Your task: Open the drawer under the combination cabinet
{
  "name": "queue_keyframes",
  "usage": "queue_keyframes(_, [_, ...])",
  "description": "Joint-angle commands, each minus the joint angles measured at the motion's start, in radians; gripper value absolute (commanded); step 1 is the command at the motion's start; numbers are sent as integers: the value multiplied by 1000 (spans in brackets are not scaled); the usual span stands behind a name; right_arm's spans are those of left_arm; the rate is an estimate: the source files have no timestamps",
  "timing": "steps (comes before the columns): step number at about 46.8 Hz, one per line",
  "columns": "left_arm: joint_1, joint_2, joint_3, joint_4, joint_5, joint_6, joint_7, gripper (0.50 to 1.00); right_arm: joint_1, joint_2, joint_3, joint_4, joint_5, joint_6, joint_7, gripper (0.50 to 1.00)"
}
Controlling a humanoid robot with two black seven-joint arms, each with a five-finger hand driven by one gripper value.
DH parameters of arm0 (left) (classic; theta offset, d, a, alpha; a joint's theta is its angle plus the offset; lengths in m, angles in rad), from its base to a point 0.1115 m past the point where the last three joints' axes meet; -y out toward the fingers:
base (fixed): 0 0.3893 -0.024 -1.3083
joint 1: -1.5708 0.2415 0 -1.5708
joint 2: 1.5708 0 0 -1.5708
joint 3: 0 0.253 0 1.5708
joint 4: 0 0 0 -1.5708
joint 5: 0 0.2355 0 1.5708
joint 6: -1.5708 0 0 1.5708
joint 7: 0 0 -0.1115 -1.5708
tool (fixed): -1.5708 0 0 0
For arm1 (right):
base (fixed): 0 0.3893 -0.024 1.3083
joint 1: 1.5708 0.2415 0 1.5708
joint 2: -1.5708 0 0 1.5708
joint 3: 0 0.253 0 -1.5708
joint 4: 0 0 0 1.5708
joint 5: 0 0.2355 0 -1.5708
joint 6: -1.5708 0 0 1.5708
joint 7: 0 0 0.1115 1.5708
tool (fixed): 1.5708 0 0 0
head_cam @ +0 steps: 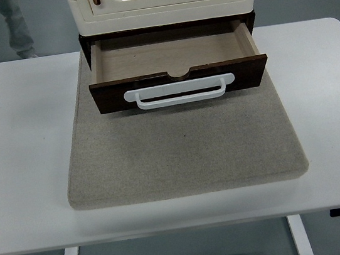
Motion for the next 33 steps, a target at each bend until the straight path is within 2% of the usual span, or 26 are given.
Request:
queue_keyframes(1, [45, -44, -53, -2, -19, -1, 20, 1000, -2, 0, 0, 0, 0, 0, -1, 926])
queue_keyframes(10, [113, -121, -176, 1, -19, -1, 40, 1000, -5, 0, 3, 0, 0, 0, 0, 926])
queue_keyframes(17, [139, -175, -194, 1, -20, -1, 52, 1000, -5, 0, 1, 0, 0, 0, 0, 926])
queue_keyframes(26, [165, -186, -222, -4, -65, -15, 54, 1000, -8, 0, 1, 0, 0, 0, 0, 926])
queue_keyframes(33, [171, -186, -231, -4, -76, -18, 74, 1000, -8, 0, 1, 0, 0, 0, -1, 926])
